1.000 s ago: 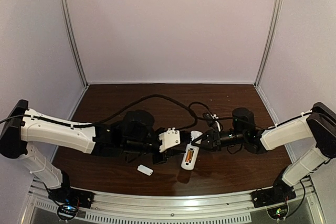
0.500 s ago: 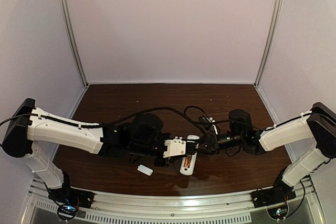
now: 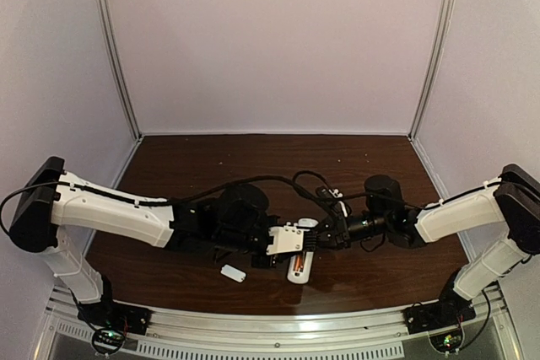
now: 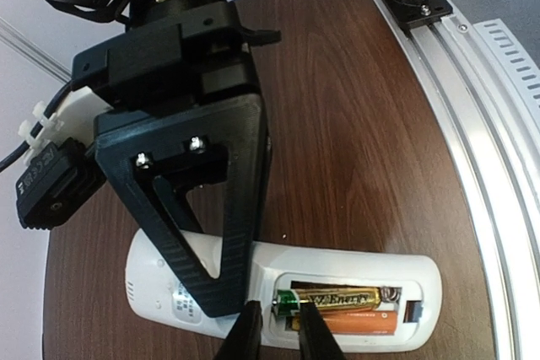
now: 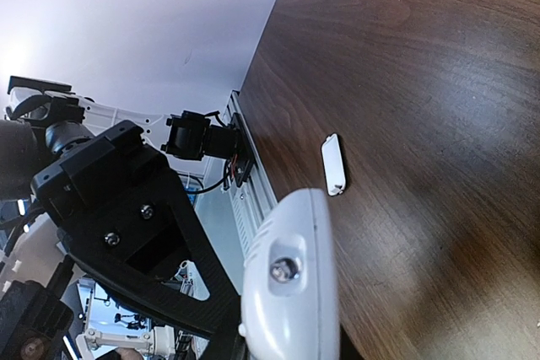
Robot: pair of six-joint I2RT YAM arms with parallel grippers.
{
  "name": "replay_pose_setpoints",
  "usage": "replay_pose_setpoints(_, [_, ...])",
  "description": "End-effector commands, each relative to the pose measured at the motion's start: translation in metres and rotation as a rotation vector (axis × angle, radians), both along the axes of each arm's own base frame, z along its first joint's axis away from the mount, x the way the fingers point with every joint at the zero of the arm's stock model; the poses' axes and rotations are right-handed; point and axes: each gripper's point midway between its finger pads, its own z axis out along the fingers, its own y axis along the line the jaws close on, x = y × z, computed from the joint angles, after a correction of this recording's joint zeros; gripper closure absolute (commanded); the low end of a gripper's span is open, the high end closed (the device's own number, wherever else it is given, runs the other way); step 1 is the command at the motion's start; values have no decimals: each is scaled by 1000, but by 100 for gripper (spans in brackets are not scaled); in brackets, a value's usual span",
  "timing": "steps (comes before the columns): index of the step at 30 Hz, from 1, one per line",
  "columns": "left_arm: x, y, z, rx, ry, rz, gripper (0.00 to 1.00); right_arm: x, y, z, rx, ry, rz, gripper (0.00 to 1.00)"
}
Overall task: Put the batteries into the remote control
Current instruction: Load the battery into the battery compartment.
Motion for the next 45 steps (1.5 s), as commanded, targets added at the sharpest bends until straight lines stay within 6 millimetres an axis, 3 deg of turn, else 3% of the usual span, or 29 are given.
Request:
replay_pose_setpoints(1, [-2,-6,1,1,-5,-21,81,0,7,16,38,-51,28,100])
replay_pose_setpoints(16, [-2,1,-24,140,-18,-54,79,-2,10,13,8,-58,52,100])
replay_pose_setpoints(27, [4,-4,-16,137,-50,-37,79,-2,11,5,-8,-46,58,100])
replay_pose_setpoints(34, [-4,-6,-19,167,-80,-75,79,-3,11,2,-15,-34,65,100])
replay_pose_setpoints(45, [-25,-4,-55,302,-71,-142,87,-2,14,8,-15,-51,73,100])
